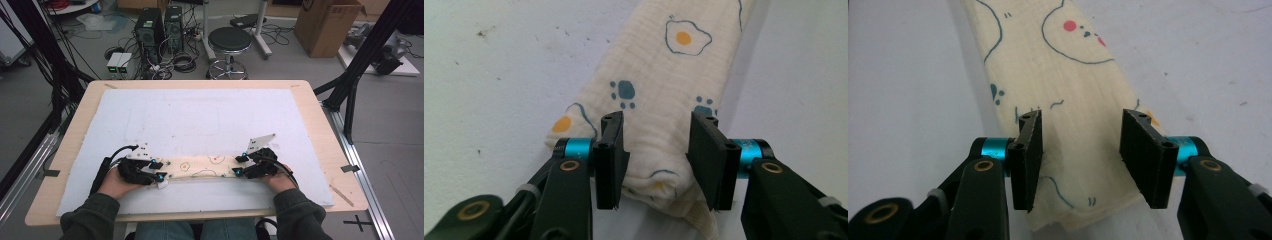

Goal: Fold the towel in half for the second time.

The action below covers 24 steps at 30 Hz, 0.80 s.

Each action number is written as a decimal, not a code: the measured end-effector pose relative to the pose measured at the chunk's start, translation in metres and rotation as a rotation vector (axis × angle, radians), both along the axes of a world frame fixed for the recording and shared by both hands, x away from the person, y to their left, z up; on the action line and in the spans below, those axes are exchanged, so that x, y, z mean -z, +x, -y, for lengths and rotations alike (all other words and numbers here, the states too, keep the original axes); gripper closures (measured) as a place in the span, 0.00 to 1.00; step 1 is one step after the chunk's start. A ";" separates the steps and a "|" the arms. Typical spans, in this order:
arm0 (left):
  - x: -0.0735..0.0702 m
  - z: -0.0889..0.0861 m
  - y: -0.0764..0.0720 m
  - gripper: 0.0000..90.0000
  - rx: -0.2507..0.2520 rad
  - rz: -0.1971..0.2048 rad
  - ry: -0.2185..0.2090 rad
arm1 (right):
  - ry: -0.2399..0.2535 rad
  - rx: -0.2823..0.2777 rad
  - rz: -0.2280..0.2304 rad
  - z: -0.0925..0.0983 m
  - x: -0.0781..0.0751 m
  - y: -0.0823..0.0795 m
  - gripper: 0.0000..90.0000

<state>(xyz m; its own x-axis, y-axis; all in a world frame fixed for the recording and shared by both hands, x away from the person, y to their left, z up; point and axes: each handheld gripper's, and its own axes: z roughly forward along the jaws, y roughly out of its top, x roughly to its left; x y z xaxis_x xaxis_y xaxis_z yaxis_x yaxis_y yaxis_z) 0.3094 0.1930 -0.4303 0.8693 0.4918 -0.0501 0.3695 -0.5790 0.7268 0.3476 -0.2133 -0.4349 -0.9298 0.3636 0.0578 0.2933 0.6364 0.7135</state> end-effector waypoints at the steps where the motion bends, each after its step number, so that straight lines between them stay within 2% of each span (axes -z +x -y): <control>1: 0.000 0.000 0.000 0.63 0.002 -0.001 0.002 | 0.002 0.000 -0.003 0.002 0.000 -0.001 0.56; 6: 0.001 0.000 0.001 0.62 0.002 -0.001 0.008 | -0.004 0.004 0.014 0.008 -0.001 -0.004 0.54; 16: 0.002 0.000 0.002 0.62 0.006 -0.001 0.007 | 0.000 0.020 0.018 0.017 0.001 -0.007 0.52; 19: 0.000 -0.001 0.001 0.62 0.003 0.020 -0.004 | 0.003 0.024 0.018 0.016 0.002 -0.008 0.51; 22: -0.004 -0.005 0.002 0.59 -0.020 0.048 -0.039 | -0.003 0.022 0.021 0.015 0.003 -0.008 0.51; 24: -0.003 -0.007 0.005 0.58 -0.038 0.049 -0.033 | -0.002 0.027 0.017 0.015 0.003 -0.008 0.51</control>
